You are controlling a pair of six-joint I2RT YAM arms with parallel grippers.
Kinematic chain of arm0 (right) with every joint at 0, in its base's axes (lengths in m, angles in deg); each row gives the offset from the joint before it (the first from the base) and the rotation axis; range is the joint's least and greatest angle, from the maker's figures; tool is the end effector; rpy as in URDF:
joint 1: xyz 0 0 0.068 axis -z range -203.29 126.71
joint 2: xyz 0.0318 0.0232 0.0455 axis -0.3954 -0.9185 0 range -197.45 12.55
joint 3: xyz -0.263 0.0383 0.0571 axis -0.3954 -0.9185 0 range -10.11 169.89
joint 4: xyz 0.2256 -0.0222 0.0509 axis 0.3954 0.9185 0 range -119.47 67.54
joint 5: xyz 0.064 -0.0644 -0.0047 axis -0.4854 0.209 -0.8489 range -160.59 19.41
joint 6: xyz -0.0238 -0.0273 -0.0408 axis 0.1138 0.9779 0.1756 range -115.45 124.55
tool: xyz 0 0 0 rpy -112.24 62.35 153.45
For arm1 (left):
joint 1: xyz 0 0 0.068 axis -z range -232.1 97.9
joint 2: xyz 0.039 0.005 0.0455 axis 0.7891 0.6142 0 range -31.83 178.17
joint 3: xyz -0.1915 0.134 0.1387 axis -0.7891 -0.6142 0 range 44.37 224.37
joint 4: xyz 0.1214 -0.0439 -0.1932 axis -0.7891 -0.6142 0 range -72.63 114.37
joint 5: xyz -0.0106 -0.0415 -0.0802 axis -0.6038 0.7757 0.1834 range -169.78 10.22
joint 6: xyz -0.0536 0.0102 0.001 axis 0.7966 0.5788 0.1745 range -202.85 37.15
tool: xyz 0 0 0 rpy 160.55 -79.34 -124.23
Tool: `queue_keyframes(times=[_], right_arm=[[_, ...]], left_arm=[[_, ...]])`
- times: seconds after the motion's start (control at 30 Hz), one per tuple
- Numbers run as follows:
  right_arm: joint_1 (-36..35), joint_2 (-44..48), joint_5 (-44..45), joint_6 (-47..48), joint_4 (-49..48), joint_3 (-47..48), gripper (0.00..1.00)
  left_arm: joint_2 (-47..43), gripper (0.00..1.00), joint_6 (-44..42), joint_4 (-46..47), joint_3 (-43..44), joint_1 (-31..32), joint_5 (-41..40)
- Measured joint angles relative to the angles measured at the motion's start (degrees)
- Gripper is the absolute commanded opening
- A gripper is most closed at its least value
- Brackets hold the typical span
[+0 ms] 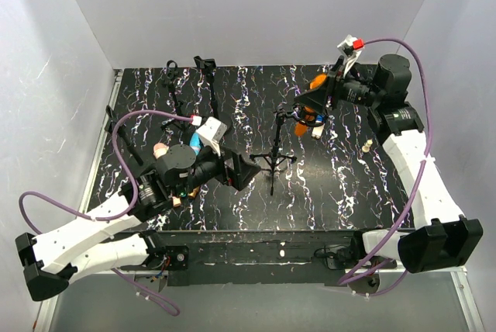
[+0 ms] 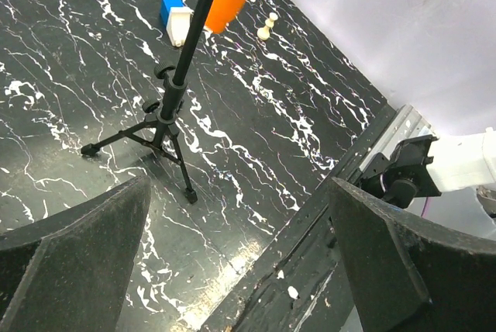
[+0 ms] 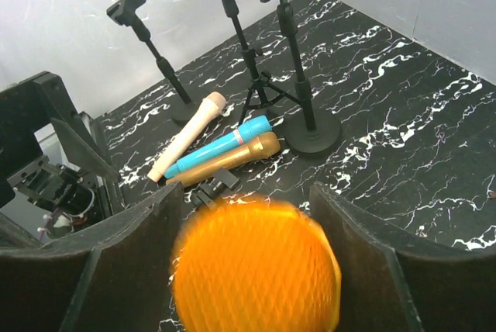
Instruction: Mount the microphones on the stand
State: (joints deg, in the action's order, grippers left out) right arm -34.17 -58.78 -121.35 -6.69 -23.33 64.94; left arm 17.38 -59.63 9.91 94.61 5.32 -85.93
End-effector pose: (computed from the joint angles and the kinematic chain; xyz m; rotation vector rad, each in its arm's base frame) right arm 0.2324 0.0736 0.4324 -0.6960 1.5431 1.0009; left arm 0.0939 -0.1396 0.3508 0.4808 1.8363 -0.8910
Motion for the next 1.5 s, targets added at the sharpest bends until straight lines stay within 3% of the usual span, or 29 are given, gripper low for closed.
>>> queue_keyframes(times=[0.27,0.67,1.07,1.2,1.33,1.5], right_arm=[[1.3,1.2,-0.1,1.2,3.3,-0.9,0.9],[11.7,3.8,-12.3,2.8,8.5,-0.8,0.91],[20.4,15.6,-21.3,7.7,18.8,-5.2,0.92],[22.9,18.1,-23.1,11.7,24.4,-8.5,0.92],[24.4,18.1,-23.6,18.0,31.6,-9.5,0.92],[26.1,18.8,-25.0,27.5,38.2,-13.1,0.91]], left_arm=[[2.4,0.98,-0.7,0.6,0.2,0.0,1.2],[12.7,0.98,-13.2,2.5,4.5,-0.5,4.2],[16.8,0.98,-22.8,18.1,0.2,-3.0,7.2],[19.5,0.98,-23.4,20.1,0.3,-3.9,8.5],[21.1,0.91,-23.4,21.8,0.3,-4.3,8.7],[22.3,0.87,-21.6,29.0,-1.2,-5.7,10.1]])
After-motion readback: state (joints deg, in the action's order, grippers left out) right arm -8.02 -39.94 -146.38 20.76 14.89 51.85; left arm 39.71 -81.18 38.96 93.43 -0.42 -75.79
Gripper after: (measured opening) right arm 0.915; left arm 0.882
